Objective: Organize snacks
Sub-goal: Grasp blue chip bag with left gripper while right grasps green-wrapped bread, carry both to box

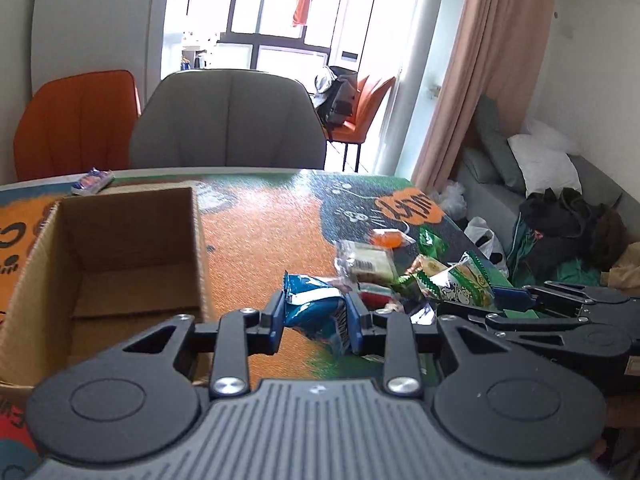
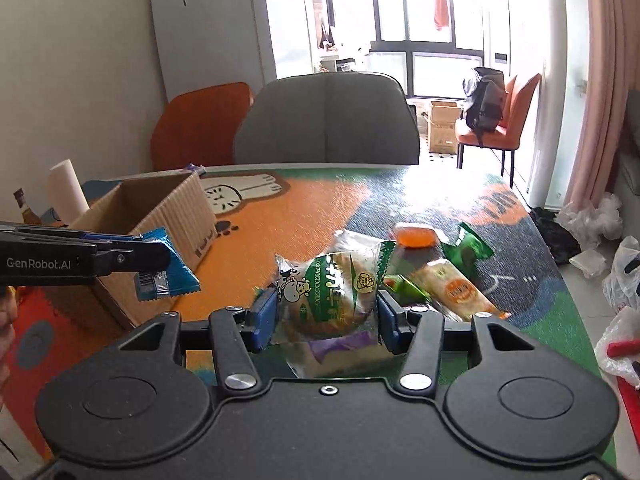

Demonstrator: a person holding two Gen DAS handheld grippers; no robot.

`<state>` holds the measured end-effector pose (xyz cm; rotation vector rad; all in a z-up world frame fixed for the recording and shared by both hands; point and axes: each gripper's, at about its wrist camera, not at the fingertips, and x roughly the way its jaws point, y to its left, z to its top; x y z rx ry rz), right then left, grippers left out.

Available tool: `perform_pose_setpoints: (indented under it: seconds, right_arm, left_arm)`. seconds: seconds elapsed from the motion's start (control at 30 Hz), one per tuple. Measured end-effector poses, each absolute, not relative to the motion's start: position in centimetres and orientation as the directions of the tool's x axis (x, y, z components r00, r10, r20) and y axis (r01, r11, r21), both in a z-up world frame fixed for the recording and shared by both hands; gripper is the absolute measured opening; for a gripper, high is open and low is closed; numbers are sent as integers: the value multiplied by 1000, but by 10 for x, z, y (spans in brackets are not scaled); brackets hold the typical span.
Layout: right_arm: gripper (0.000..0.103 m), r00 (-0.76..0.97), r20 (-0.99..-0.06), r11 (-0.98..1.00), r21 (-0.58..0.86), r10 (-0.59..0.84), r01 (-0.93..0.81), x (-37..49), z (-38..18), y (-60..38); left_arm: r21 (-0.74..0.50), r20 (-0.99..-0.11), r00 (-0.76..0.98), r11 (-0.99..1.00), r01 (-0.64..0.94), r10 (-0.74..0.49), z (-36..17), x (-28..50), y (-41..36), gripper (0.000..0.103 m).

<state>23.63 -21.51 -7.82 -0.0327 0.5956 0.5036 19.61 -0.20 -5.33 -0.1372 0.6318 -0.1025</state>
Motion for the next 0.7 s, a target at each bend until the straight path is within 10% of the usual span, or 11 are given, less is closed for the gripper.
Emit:
perform_pose_setpoints:
  seconds: [0.7]
  right_arm:
    - [49, 701, -492, 834, 102, 516, -543, 240, -53, -134]
  left_arm:
    - [-171, -552, 833, 983, -68, -39, -38, 180, 85, 31]
